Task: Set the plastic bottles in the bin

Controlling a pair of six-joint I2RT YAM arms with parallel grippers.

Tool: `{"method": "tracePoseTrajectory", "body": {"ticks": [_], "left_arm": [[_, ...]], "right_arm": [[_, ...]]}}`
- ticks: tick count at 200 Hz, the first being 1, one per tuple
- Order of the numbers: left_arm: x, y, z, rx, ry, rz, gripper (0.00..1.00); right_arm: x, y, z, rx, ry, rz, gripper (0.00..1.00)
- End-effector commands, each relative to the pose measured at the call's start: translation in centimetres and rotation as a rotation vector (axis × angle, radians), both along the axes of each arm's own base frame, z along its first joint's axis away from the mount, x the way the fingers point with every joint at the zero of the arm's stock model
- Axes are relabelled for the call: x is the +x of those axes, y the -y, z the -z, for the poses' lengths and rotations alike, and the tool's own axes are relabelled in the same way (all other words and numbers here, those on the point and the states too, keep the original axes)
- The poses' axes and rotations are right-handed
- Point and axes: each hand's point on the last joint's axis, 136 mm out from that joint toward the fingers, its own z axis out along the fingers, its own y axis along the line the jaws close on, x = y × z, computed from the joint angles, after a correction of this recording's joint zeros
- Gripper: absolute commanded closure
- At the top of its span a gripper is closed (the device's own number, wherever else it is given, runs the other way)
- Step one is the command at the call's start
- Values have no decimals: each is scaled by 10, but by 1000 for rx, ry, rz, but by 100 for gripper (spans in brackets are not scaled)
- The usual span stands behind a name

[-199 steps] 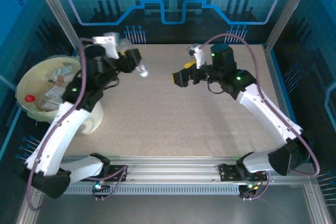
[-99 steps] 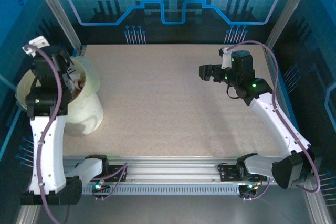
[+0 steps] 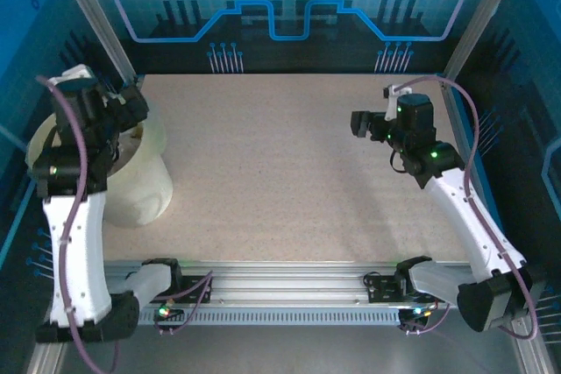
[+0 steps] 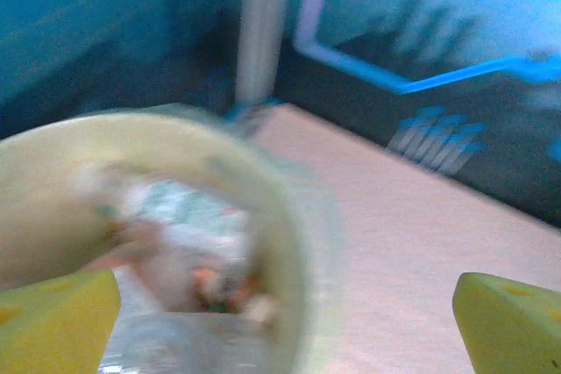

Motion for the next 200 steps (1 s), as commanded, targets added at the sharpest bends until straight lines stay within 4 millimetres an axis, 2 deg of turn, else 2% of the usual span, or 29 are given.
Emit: {"method": "tracePoseTrajectory", "body": {"ticks": [1, 18, 34, 53, 67, 84, 97, 118, 131, 157, 179, 200], "left_arm": [[8, 91, -36, -165, 248, 509, 1], [16, 126, -32, -262, 331, 720, 1], [33, 142, -1, -330, 313, 810, 1], [60, 144, 56, -331, 258, 795, 1], [77, 138, 103, -243, 210, 750, 1], [91, 123, 161, -136, 132, 675, 1], [95, 114, 195, -89, 95, 633, 1], [95, 100, 239, -24, 35, 578, 1], [95, 92, 267, -2, -27, 539, 1], [99, 89, 311, 8, -106, 536, 1], [106, 88, 331, 22, -107, 536, 1], [117, 89, 326, 34, -61, 548, 1]], "right_arm": [[0, 48, 15, -107, 37, 186, 0], [-1, 73, 37, -157, 45, 248, 0], [-1, 91, 72, -194, 28, 265, 0], [0, 106, 110, -192, 24, 258, 0], [3, 113, 136, -136, -11, 240, 0], [10, 110, 162, -99, -44, 182, 0], [16, 103, 178, -102, -59, 122, 0], [31, 91, 184, -95, -38, 35, 0], [40, 80, 181, -88, -4, -26, 0], [40, 62, 183, -78, -13, -139, 0], [31, 51, 177, -99, 41, -185, 0], [24, 42, 169, -80, 108, -195, 0]]}}
